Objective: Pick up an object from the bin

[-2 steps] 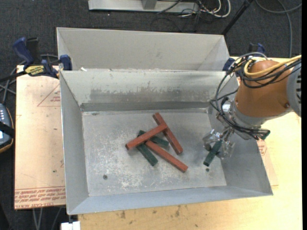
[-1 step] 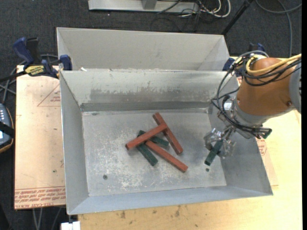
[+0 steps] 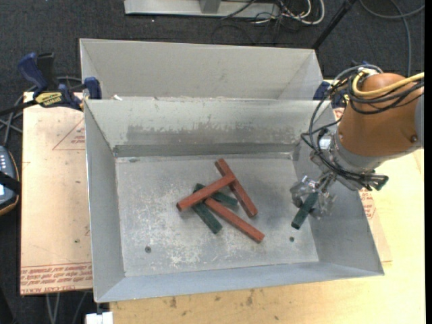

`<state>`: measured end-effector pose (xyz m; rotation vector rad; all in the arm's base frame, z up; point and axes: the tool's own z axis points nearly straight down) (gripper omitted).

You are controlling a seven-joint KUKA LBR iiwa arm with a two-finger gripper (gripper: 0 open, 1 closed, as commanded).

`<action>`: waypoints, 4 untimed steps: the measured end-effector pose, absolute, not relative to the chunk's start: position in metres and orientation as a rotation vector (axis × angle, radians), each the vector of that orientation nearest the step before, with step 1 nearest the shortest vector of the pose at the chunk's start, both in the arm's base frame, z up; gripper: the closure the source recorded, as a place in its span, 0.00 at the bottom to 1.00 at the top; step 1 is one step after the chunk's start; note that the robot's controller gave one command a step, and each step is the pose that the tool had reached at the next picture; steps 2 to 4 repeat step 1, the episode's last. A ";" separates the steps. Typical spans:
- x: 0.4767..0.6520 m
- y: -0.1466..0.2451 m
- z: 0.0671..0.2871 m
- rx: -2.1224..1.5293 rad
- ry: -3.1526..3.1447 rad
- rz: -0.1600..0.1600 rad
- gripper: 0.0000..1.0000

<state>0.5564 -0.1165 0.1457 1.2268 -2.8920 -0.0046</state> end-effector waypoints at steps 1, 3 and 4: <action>0.557 -0.117 0.161 1.228 -2.895 -0.001 1.00; 0.557 -0.117 0.161 1.228 -2.895 -0.001 1.00; 0.557 -0.117 0.161 1.228 -2.895 -0.001 1.00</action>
Offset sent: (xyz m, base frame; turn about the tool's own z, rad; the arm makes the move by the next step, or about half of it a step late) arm 0.0000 0.0001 0.0309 0.0000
